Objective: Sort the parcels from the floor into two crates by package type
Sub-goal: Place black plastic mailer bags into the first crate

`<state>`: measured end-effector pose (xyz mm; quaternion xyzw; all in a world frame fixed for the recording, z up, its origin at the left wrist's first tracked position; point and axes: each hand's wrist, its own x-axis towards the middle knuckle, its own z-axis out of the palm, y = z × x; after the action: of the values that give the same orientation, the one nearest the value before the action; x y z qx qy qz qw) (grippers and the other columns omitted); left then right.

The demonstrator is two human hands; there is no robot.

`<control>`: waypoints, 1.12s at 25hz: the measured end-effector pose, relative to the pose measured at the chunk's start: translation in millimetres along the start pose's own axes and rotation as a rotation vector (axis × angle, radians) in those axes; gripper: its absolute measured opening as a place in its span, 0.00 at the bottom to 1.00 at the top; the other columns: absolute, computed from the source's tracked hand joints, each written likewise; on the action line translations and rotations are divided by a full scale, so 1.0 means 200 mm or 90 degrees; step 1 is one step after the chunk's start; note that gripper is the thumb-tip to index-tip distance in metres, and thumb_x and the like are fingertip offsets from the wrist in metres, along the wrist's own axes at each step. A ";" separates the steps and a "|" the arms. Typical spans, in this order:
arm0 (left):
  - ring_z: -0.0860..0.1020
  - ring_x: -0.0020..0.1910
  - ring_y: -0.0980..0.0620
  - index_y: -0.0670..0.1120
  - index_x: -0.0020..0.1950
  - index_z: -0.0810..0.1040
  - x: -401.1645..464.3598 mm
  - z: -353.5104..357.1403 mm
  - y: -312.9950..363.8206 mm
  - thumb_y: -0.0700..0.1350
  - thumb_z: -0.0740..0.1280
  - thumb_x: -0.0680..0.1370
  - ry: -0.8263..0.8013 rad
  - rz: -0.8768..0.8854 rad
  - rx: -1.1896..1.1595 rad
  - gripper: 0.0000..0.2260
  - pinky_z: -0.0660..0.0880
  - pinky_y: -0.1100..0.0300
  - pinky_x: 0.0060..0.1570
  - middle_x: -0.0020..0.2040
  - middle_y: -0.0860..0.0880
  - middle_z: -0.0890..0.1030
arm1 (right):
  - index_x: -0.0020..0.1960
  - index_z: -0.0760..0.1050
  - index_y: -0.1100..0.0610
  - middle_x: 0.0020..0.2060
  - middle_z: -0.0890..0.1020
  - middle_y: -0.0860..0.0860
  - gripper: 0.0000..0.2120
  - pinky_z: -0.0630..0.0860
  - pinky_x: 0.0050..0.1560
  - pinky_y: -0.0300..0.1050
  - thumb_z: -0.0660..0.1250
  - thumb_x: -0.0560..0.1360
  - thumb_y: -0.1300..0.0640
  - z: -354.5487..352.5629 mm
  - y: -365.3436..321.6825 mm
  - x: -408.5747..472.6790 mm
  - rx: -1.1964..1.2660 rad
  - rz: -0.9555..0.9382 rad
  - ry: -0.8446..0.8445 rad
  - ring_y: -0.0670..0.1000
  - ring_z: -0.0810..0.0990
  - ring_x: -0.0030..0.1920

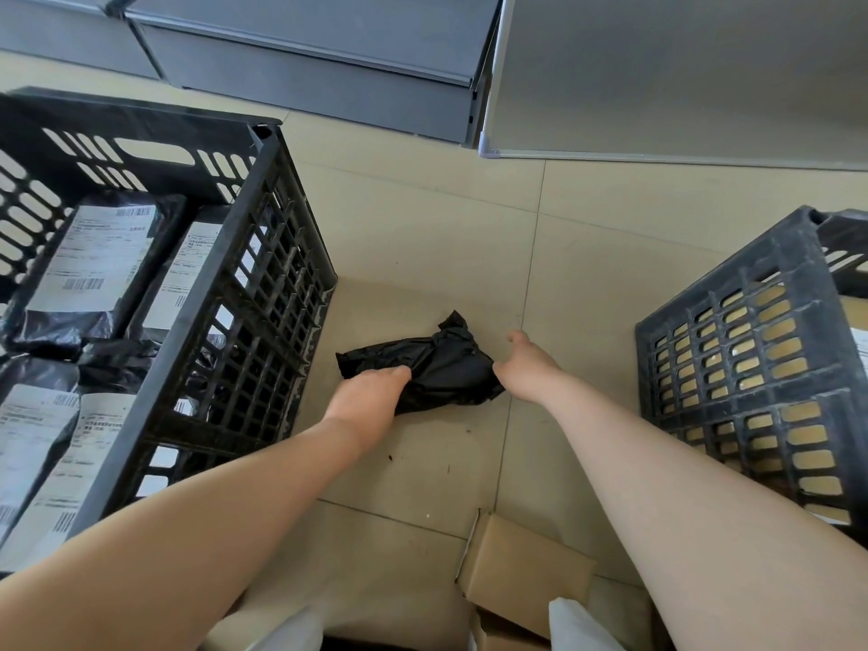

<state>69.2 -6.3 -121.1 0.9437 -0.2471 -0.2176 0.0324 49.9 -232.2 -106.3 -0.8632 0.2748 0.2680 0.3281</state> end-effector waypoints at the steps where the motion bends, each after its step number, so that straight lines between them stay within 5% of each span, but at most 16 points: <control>1: 0.79 0.47 0.44 0.49 0.66 0.69 0.00 -0.03 0.00 0.30 0.58 0.76 0.024 -0.026 -0.040 0.22 0.77 0.50 0.42 0.54 0.47 0.80 | 0.80 0.52 0.54 0.68 0.73 0.58 0.31 0.74 0.56 0.48 0.59 0.80 0.54 -0.01 0.00 0.00 0.042 0.005 0.006 0.59 0.76 0.61; 4: 0.77 0.39 0.40 0.48 0.61 0.71 0.02 -0.05 -0.02 0.36 0.55 0.80 0.126 -0.089 -0.166 0.13 0.74 0.52 0.37 0.45 0.44 0.82 | 0.79 0.55 0.52 0.74 0.68 0.56 0.31 0.68 0.63 0.49 0.59 0.81 0.43 -0.05 -0.02 0.02 0.246 0.041 0.059 0.60 0.71 0.69; 7: 0.77 0.43 0.44 0.47 0.56 0.73 0.04 -0.05 0.00 0.41 0.53 0.84 0.146 -0.149 -0.433 0.09 0.72 0.54 0.39 0.44 0.47 0.80 | 0.77 0.60 0.52 0.72 0.70 0.53 0.31 0.66 0.72 0.57 0.57 0.80 0.37 -0.09 -0.09 0.05 0.440 0.069 0.066 0.58 0.69 0.70; 12: 0.78 0.46 0.50 0.49 0.52 0.77 0.06 -0.08 0.05 0.41 0.55 0.85 0.039 -0.207 -0.841 0.12 0.72 0.60 0.41 0.45 0.50 0.82 | 0.77 0.60 0.55 0.64 0.70 0.52 0.38 0.70 0.64 0.58 0.65 0.67 0.61 -0.09 -0.15 0.01 0.551 0.071 0.082 0.57 0.70 0.63; 15: 0.83 0.52 0.49 0.50 0.57 0.79 0.04 -0.10 0.04 0.41 0.55 0.85 -0.067 -0.217 -1.032 0.12 0.79 0.53 0.53 0.52 0.48 0.86 | 0.59 0.75 0.57 0.51 0.80 0.57 0.19 0.77 0.50 0.51 0.63 0.68 0.63 -0.09 -0.15 -0.01 0.661 0.063 -0.067 0.56 0.78 0.47; 19: 0.82 0.57 0.48 0.51 0.60 0.79 0.02 -0.12 0.00 0.42 0.55 0.85 -0.120 -0.233 -1.062 0.13 0.76 0.49 0.62 0.58 0.48 0.85 | 0.55 0.79 0.56 0.49 0.84 0.53 0.10 0.78 0.48 0.48 0.61 0.78 0.63 -0.09 -0.12 -0.01 0.681 -0.007 -0.167 0.54 0.82 0.48; 23: 0.72 0.70 0.47 0.51 0.76 0.68 0.04 -0.13 -0.03 0.58 0.50 0.84 -0.164 -0.232 -1.125 0.23 0.67 0.47 0.70 0.72 0.48 0.74 | 0.58 0.79 0.55 0.49 0.86 0.51 0.11 0.79 0.45 0.47 0.66 0.77 0.63 -0.09 -0.12 -0.01 0.657 -0.029 -0.130 0.52 0.84 0.47; 25: 0.70 0.71 0.49 0.55 0.76 0.66 0.06 -0.16 -0.02 0.65 0.53 0.81 -0.115 -0.228 -1.092 0.26 0.63 0.46 0.74 0.71 0.52 0.74 | 0.61 0.78 0.55 0.50 0.86 0.52 0.14 0.79 0.43 0.47 0.67 0.76 0.63 -0.10 -0.15 -0.02 0.649 -0.038 -0.111 0.53 0.84 0.48; 28: 0.77 0.63 0.55 0.58 0.70 0.70 0.05 -0.24 0.04 0.62 0.61 0.79 0.014 -0.174 -0.974 0.20 0.71 0.50 0.68 0.62 0.57 0.80 | 0.66 0.75 0.56 0.53 0.86 0.54 0.19 0.79 0.42 0.47 0.70 0.75 0.63 -0.11 -0.25 -0.04 0.671 -0.074 -0.087 0.54 0.84 0.51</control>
<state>93.2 -19.9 -80.4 0.6831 0.0903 -0.3206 0.6499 82.9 -214.6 -65.6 -0.5759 0.3018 0.1304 0.7485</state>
